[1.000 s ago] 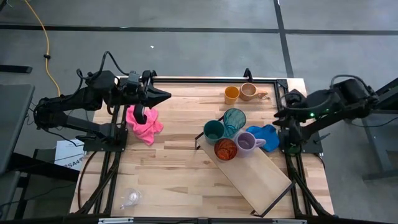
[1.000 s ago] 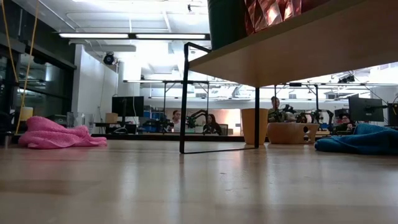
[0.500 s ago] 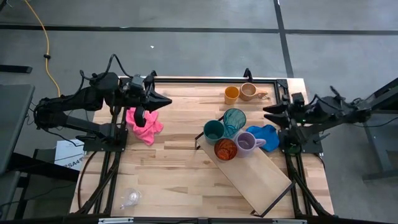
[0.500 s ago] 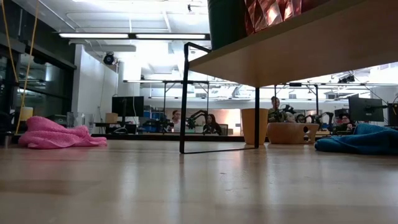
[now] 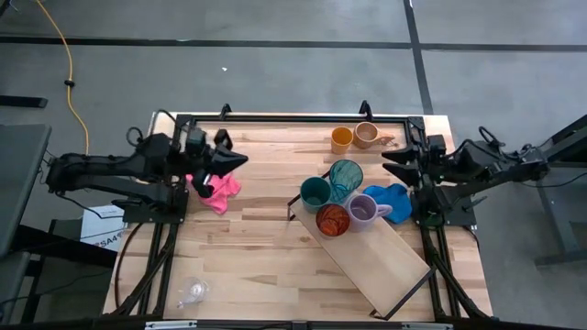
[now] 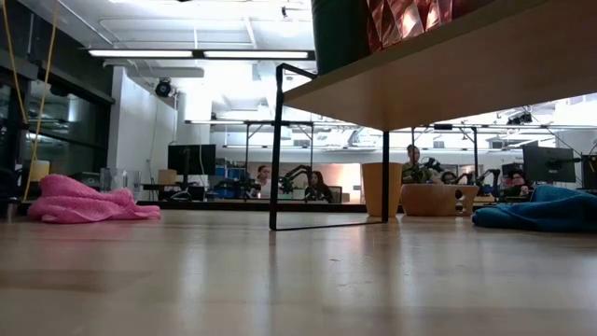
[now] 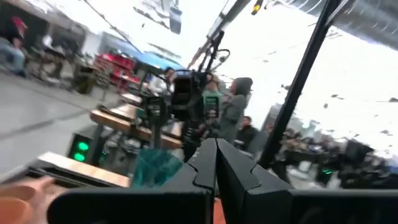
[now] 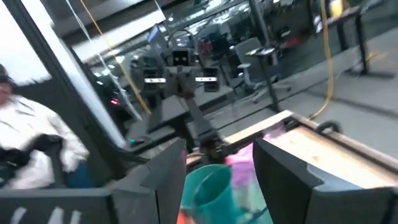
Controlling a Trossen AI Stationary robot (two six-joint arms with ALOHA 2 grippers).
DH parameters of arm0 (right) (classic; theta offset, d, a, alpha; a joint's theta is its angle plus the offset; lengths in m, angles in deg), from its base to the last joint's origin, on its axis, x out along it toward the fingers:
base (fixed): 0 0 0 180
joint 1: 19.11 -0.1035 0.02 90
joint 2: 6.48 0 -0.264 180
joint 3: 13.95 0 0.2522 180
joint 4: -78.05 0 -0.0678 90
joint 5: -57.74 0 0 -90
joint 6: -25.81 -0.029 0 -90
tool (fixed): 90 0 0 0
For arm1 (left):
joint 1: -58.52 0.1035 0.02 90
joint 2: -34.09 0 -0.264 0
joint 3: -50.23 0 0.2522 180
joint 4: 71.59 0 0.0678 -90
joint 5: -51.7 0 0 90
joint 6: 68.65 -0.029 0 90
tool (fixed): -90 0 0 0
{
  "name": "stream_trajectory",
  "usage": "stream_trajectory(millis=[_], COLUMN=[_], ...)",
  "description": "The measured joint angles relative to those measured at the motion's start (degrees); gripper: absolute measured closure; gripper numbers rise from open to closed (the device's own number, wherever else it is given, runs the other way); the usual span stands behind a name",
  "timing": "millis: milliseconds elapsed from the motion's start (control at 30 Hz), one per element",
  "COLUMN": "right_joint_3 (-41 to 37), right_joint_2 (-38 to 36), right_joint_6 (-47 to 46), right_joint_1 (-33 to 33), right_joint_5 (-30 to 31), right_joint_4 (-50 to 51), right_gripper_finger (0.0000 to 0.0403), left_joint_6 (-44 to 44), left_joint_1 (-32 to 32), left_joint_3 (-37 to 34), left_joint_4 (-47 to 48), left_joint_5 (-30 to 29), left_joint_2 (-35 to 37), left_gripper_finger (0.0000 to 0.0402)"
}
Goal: Stack small to large cups/mugs on shelf
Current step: Put the top transparent mug on the shelf
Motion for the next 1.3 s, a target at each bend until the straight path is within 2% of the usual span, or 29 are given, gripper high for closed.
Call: stream_trajectory(millis=[167,300,567,800,933,1100,1200,1300], right_joint_3=[1.02,1.13,1.18,1.18,1.18,1.18,1.18,1.18], right_joint_2=[1.45,1.34,1.38,1.37,1.38,1.38,1.38,1.38], right_joint_6=[9.04,9.0,7.7,7.77,7.77,7.77,7.77,7.77], right_joint_1=[0.0,0.02,0.02,0.02,0.02,0.02,0.02,0.02], right_joint_5=[2.31,6.34,6.93,6.93,6.9,6.92,6.93,6.91], right_joint_4=[0.29,0.36,0.38,0.5,0.53,0.57,0.6,0.74], right_gripper_finger=[0.0226,0.0226,0.0226,0.0226,0.0226,0.0226,0.0226,0.0226], left_joint_6=[-3.69,-3.77,-3.91,-4.28,-3.76,-1.49,2.41,5.18], left_joint_1=[0.0,-0.02,-0.04,-0.04,-0.02,-0.03,-0.01,0.72], left_joint_3=[1.88,3.08,3.12,3.14,3.14,3.17,4.65,9.44], left_joint_4=[8.41,15.55,16.42,16.39,16.41,16.24,19.64,28.63], left_joint_5=[-2.33,-4.57,-8.94,-9.08,-9.08,-9.7,-14.17,-19.3], left_joint_2=[4.35,6.25,6.53,6.36,5.82,4.25,2.08,-2.39], left_gripper_finger=[0.039,0.0362,0.0265,0.0194,0.0184,0.0191,0.0196,0.0198])
